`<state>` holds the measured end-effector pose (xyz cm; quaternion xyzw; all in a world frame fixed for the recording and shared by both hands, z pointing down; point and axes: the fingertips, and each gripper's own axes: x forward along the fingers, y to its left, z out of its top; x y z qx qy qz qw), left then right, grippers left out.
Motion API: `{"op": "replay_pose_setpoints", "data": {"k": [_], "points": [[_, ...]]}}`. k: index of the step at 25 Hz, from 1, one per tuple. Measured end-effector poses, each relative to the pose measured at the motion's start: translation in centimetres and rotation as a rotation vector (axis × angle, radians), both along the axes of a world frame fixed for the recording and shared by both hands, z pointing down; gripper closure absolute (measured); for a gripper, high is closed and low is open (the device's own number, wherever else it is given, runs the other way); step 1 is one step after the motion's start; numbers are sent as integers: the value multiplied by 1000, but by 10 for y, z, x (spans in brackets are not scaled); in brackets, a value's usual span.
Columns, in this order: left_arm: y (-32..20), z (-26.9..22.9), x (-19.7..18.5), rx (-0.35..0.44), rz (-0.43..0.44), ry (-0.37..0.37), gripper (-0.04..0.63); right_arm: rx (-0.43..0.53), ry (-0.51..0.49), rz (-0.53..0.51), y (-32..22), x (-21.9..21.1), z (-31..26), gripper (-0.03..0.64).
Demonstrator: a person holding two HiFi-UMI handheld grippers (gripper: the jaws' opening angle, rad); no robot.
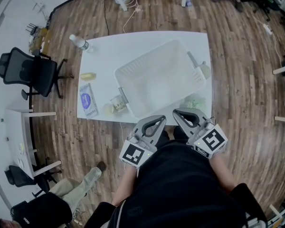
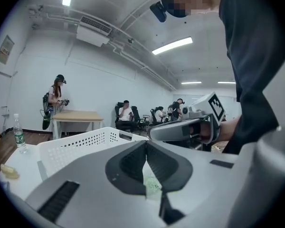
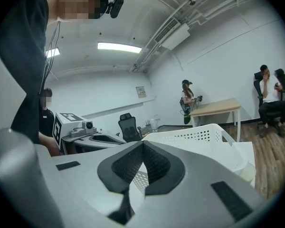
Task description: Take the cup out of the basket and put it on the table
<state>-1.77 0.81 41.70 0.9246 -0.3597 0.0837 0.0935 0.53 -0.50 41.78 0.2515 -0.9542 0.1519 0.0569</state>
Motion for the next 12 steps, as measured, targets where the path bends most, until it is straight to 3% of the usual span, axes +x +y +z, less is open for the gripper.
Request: {"op": "replay_pose_setpoints", "data": {"k": [12], "points": [[-7, 6, 6, -2, -12, -40, 586, -11, 19, -26, -5, 4, 8, 592]]}}
